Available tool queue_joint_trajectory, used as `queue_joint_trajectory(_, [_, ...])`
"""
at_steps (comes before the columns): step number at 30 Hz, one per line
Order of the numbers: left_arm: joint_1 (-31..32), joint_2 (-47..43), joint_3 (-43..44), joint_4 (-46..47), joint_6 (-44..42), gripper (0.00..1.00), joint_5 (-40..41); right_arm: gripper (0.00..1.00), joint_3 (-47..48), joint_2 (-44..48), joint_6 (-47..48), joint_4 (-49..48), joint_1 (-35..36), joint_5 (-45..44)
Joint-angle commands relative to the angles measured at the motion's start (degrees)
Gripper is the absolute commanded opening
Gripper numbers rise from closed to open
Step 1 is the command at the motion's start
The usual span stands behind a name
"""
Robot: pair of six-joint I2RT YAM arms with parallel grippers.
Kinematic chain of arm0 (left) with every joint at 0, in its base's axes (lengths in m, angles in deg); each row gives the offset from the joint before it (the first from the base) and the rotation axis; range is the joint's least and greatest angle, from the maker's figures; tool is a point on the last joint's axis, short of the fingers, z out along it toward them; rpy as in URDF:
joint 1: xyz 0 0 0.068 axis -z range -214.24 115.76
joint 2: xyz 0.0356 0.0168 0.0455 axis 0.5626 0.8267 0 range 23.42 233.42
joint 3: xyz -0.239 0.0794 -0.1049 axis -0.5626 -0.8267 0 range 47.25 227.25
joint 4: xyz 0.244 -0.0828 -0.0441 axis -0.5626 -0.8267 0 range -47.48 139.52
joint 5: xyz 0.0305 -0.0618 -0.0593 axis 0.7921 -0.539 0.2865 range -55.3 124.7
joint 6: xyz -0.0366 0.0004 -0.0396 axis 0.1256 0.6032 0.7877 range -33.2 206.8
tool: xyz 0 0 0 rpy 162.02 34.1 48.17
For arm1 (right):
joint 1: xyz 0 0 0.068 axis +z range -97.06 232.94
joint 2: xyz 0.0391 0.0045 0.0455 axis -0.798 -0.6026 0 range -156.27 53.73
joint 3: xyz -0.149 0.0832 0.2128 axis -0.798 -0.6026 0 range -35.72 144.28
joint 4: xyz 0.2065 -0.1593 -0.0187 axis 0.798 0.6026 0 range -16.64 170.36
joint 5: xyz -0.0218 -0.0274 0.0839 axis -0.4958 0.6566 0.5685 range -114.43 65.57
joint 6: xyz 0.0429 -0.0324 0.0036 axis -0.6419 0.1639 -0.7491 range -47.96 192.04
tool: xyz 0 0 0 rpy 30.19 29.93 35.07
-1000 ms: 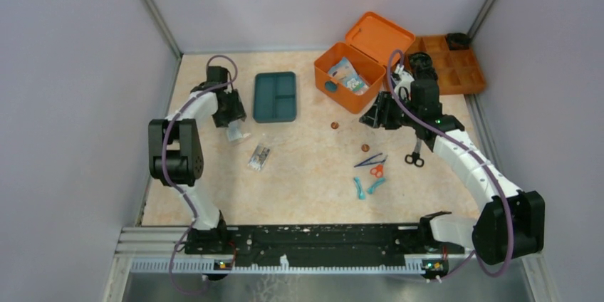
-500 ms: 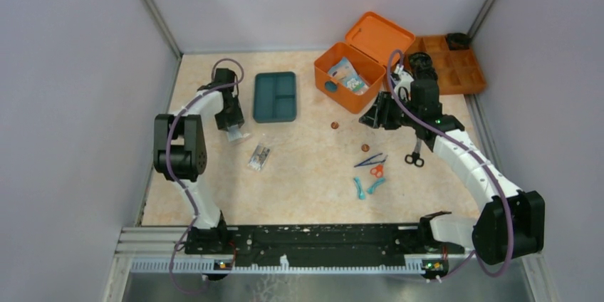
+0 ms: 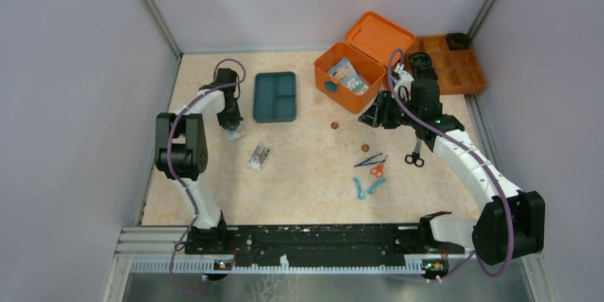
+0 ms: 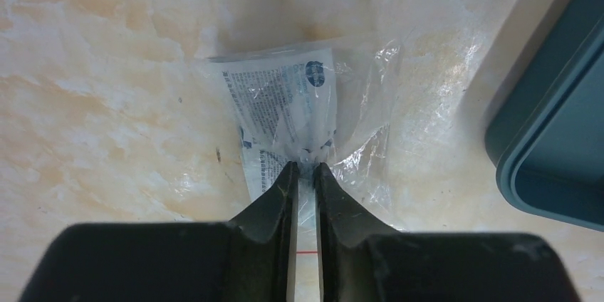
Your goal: Organize the medicine kit
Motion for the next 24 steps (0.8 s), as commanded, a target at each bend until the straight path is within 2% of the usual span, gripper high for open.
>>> queue_joint_trajectory(1, [0.45, -1.74, 0.94, -1.46, -0.36, 0.11, 1.14, 0.52, 0.17, 1.69, -0.41, -2.19, 0.40, 1.03])
queue_joint_trajectory(4, [0.62, -4.34, 0.64, -1.62, -0.11, 0.00, 1.14, 0.51, 0.32, 1.70, -0.62, -2.00, 0.40, 1.11])
queue_joint_trajectory(11, [0.91, -12.08, -2.10, -1.56, 0.41, 0.00, -1.99, 0.52, 0.65, 2.30, -3.41, -3.09, 0.60, 2.46])
queue_joint_trajectory(14, [1.55, -18.16, -5.59, 1.60, 0.87, 0.00, -8.75, 0.54, 1.59, 2.48, -5.89, -4.35, 2.74, 2.63])
queue_joint_trajectory(17, [3.64, -25.65, -11.34, 6.85, 3.46, 0.00, -17.92, 0.58, 3.76, 1.70, -8.03, -5.62, 8.32, 0.20])
queue_joint_trajectory(20, [6.26, -33.83, -17.80, 15.74, 6.95, 0.00, -28.54, 0.62, 5.85, -0.87, -11.39, -8.55, 15.03, -1.01])
queue_joint_trajectory(24, [10.20, -41.88, -24.42, 26.99, 11.22, 0.00, -38.05, 0.66, 8.19, -4.26, -15.51, -12.22, 21.41, -2.71])
